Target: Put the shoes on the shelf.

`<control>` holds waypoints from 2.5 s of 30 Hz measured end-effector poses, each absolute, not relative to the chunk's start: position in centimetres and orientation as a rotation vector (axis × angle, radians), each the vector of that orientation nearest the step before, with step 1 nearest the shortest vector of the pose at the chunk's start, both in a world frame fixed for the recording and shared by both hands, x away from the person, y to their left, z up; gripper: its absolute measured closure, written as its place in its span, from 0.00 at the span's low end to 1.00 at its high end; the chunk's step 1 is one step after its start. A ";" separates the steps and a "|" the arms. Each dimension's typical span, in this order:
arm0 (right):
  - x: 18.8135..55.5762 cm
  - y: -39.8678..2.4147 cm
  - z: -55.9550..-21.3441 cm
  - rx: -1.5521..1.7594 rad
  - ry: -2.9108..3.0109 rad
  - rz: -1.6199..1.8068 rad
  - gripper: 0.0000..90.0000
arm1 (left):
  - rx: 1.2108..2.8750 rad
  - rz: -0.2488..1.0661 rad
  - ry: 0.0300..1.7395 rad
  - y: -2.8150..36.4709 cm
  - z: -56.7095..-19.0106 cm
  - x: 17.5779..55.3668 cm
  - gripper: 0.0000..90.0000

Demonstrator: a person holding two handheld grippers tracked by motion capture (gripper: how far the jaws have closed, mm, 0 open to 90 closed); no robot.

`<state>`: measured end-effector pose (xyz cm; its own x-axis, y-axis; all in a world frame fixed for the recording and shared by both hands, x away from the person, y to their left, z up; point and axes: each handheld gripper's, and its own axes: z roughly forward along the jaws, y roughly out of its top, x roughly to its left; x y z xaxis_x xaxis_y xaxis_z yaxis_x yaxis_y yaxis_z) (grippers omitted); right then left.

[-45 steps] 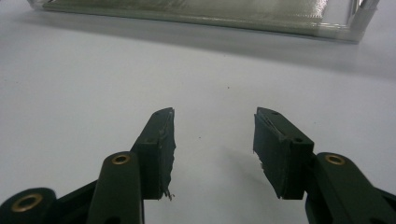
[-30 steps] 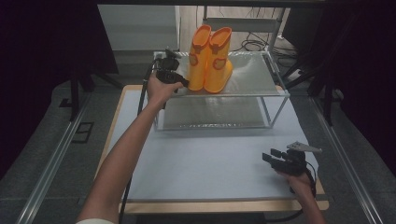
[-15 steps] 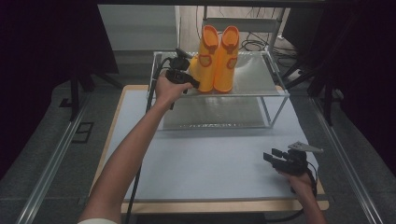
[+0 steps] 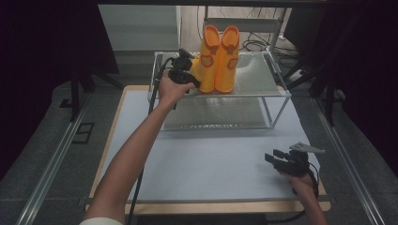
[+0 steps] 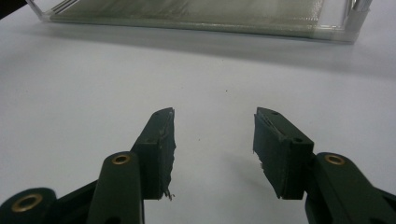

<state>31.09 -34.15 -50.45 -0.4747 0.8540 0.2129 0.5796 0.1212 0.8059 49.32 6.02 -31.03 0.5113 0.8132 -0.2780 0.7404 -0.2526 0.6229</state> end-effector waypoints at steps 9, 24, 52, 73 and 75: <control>31.0 -34.1 -50.3 1.396 2.098 1.293 0.54 | 2.034 0.113 1.229 4.9 -30.9 49.2 1.00; 31.1 -34.0 -50.4 1.391 2.108 1.276 0.54 | 2.035 0.183 1.169 8.0 -29.7 47.2 0.68; 31.1 -34.0 -50.5 1.386 2.112 1.261 0.54 | 1.995 0.120 0.969 11.9 -28.7 40.9 0.44; 31.3 -33.5 -50.6 1.364 2.131 1.248 0.53 | 1.992 0.130 0.982 16.5 -35.2 33.4 0.42; 31.3 -33.4 -50.7 1.359 2.139 1.239 0.53 | 1.980 0.121 0.993 16.8 -36.3 33.0 0.42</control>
